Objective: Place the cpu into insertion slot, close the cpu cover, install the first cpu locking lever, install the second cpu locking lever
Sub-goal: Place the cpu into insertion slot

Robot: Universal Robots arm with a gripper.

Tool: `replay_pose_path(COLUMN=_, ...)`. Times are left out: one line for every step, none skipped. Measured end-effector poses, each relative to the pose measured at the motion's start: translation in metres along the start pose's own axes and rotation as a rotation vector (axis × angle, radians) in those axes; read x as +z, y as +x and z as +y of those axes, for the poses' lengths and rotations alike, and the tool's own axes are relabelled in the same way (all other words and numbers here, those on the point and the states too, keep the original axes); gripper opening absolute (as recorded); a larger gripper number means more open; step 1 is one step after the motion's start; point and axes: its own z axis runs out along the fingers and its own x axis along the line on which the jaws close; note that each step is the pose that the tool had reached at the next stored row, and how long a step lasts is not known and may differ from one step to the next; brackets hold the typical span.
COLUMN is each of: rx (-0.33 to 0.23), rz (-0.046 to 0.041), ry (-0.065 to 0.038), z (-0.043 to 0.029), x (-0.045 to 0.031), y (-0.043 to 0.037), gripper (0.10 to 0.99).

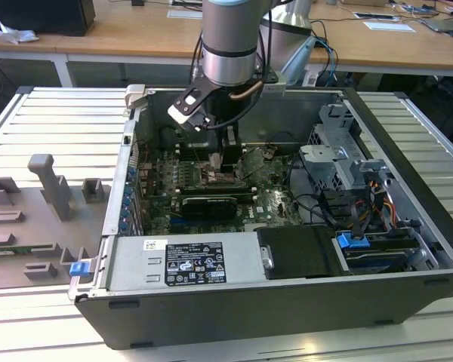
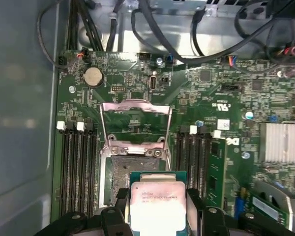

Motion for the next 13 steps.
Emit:
replay_pose_path(rx=0.0, rz=-0.0001, ry=0.0, z=-0.0004, x=0.0033, y=0.0019, gripper=0.541)
replay_pose_path(rx=0.0, rz=-0.0004, ry=0.0, z=-0.0019, x=0.0067, y=0.0039, gripper=0.541)
replay_pose_path(rx=0.0, rz=-0.0003, ry=0.0, z=-0.0025, x=0.0092, y=0.0064, gripper=0.541)
replay_pose_path(rx=0.0, rz=-0.0001, ry=0.0, z=-0.0029, x=0.0119, y=0.0097, gripper=0.541)
replay_pose_path(rx=0.0, rz=-0.0002, ry=0.0, z=-0.0031, x=0.0145, y=0.0133, gripper=0.541)
replay_pose_path(rx=0.0, rz=-0.0002, ry=0.0, z=-0.0032, x=0.0172, y=0.0161, gripper=0.541)
replay_pose_path(rx=0.0, rz=0.0, ry=0.0, z=-0.0035, x=0.0189, y=0.0174, gripper=0.541)
replay_pose_path(rx=0.001, rz=-0.0001, ry=0.0, z=-0.0037, x=0.0208, y=0.0182, gripper=0.541)
replay_pose_path(rx=0.007, rz=-0.0006, ry=0.0, z=-0.0037, x=0.0228, y=0.0184, gripper=0.541)
replay_pose_path(rx=0.015, rz=-0.0009, ry=0.0, z=-0.0039, x=0.0248, y=0.0185, gripper=0.541)
replay_pose_path(rx=0.023, rz=-0.0013, ry=0.0, z=-0.004, x=0.0272, y=0.0187, gripper=0.541)
replay_pose_path(rx=0.028, rz=-0.0019, ry=0.0, z=-0.004, x=0.0292, y=0.0189, gripper=0.541)
replay_pose_path(rx=0.03, rz=-0.0021, ry=0.0, z=-0.0041, x=0.03, y=0.019, gripper=0.541)
